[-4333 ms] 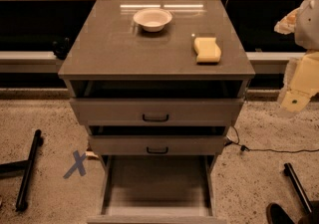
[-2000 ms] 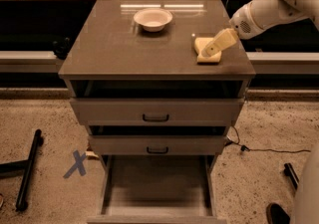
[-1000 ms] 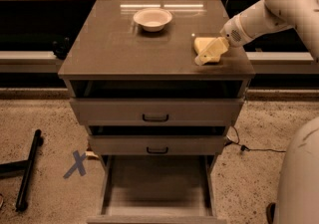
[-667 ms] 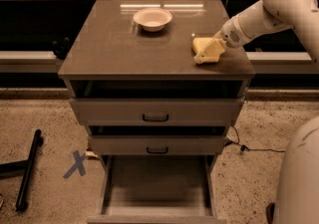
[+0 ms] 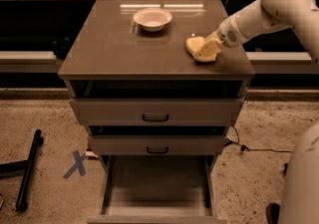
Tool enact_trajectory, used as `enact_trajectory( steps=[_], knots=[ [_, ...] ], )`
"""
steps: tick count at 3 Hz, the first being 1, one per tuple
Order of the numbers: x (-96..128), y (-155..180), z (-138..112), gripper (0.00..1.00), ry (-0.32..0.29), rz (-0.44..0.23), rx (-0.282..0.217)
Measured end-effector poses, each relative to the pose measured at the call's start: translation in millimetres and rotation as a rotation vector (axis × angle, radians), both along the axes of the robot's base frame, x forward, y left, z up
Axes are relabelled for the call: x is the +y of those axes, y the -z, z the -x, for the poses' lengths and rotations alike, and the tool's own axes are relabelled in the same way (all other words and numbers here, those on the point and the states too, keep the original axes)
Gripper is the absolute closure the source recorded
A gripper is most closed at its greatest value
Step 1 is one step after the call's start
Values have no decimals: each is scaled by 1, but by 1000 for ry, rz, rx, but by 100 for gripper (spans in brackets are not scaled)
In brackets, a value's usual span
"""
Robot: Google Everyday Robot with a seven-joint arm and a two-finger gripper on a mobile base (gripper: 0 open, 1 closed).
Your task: Place sponge into bottom drawer
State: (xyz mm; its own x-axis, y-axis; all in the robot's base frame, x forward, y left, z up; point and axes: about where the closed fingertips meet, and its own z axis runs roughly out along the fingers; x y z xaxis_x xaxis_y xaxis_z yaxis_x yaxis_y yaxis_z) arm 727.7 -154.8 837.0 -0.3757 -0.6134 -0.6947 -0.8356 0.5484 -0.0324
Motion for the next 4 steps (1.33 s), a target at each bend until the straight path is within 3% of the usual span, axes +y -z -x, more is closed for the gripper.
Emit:
enact_trajectory(
  steps=[1, 2, 3, 4],
  knots=[
    [10, -36, 15, 96, -47, -22, -101],
    [29, -98, 50, 100, -146, -5, -272],
    [66, -111, 78, 100, -307, -21, -279],
    [66, -110, 78, 100, -307, -21, -279]
  ],
)
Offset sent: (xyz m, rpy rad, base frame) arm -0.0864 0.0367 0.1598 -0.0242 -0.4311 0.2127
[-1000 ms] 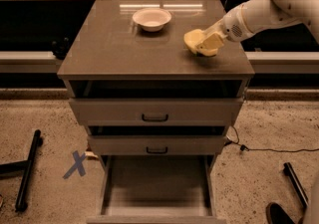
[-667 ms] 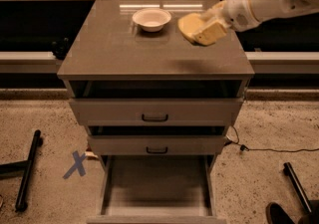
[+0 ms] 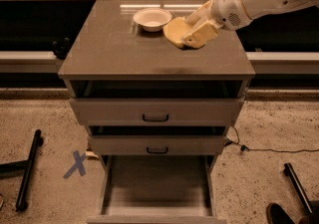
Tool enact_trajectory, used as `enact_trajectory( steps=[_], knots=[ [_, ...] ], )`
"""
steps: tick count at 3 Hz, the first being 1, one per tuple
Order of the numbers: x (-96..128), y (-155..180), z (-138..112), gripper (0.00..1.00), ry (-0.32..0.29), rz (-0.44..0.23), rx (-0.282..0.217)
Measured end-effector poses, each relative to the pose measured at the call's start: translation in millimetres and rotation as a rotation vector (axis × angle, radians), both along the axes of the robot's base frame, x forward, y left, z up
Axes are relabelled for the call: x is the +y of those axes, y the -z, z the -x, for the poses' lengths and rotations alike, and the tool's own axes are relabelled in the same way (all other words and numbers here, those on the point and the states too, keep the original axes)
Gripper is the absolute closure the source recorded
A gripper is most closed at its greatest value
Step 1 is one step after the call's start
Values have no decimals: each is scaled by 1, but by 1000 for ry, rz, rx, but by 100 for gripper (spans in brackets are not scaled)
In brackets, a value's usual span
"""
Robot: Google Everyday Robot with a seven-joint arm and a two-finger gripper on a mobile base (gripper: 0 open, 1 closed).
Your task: Place sponge into bottom drawer
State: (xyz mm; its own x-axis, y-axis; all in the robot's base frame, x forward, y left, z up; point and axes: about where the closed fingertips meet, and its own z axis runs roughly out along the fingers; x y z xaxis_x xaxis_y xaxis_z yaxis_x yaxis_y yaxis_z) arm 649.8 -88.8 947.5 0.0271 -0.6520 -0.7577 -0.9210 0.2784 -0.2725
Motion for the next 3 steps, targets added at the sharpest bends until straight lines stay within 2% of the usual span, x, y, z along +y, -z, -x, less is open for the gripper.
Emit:
enact_trajectory(
  steps=[1, 2, 3],
  knots=[
    [10, 10, 9, 100, -51, 23, 28],
    [22, 25, 48, 100, -134, 57, 64],
    [32, 85, 101, 100, -210, 80, 188]
  ],
)
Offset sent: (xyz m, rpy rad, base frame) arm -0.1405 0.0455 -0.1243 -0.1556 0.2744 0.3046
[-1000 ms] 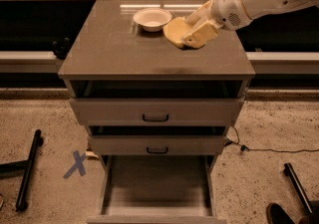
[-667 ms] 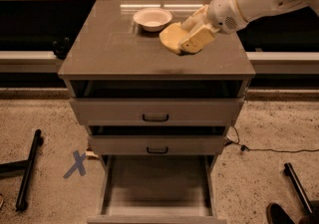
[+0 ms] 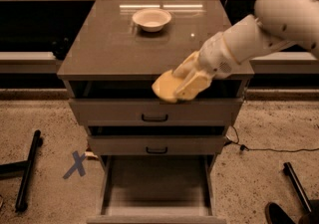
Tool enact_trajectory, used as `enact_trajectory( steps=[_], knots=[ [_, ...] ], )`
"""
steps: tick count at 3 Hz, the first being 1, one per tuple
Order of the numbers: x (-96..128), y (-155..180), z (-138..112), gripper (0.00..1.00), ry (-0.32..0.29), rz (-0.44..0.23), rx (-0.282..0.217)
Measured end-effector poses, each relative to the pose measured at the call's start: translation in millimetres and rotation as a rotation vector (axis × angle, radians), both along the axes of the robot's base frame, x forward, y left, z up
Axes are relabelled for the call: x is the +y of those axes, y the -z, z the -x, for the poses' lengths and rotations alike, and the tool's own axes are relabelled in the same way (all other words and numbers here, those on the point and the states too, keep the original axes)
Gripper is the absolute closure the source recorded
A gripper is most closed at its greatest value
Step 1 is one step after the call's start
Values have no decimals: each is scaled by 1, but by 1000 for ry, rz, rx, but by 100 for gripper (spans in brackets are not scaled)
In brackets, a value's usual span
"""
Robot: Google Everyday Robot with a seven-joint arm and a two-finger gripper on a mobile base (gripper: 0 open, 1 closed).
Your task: Place sponge into bottom drawer
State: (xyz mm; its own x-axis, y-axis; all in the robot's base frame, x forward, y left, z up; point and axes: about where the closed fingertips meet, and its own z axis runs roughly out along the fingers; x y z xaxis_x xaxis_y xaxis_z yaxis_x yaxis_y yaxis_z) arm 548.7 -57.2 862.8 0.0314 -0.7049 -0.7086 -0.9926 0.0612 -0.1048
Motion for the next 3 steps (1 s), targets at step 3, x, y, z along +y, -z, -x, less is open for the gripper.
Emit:
enact_trajectory(
  steps=[3],
  knots=[
    [11, 110, 59, 100, -64, 125, 194]
  ],
)
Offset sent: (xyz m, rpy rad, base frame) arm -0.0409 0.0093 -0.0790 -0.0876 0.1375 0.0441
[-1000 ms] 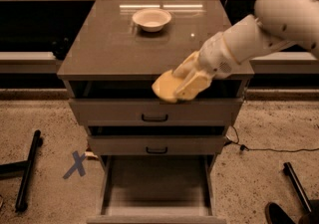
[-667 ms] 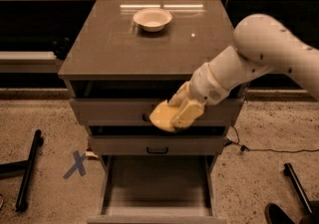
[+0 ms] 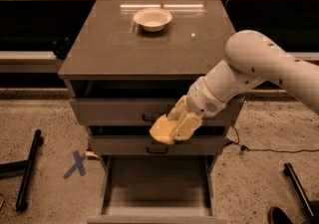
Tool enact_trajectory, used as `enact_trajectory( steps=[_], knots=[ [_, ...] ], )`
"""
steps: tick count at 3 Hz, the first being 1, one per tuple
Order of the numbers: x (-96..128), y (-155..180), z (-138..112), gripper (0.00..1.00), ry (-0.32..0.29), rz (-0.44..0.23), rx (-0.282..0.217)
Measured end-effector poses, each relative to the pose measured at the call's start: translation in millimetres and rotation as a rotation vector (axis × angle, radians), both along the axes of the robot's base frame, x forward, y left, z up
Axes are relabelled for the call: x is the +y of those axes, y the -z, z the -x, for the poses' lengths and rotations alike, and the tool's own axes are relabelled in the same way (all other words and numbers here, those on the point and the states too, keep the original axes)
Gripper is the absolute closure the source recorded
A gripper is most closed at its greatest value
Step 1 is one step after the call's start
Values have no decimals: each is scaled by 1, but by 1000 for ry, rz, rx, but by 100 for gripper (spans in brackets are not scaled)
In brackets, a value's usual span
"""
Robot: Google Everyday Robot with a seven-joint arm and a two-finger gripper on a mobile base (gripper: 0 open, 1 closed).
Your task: Place sponge into bottom drawer
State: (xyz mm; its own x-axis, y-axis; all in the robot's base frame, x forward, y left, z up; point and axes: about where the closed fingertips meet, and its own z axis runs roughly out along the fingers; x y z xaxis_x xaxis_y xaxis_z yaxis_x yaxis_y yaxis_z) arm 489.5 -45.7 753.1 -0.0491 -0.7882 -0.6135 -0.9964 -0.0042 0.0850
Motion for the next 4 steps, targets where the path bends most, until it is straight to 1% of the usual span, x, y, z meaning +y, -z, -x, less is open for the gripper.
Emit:
enact_trajectory(
  steps=[1, 2, 3, 4],
  knots=[
    [5, 25, 3, 100, 62, -68, 41],
    [13, 52, 8, 100, 147, -125, 65],
    [26, 92, 5, 100, 232, -186, 83],
    [26, 92, 5, 100, 232, -186, 83]
  ],
)
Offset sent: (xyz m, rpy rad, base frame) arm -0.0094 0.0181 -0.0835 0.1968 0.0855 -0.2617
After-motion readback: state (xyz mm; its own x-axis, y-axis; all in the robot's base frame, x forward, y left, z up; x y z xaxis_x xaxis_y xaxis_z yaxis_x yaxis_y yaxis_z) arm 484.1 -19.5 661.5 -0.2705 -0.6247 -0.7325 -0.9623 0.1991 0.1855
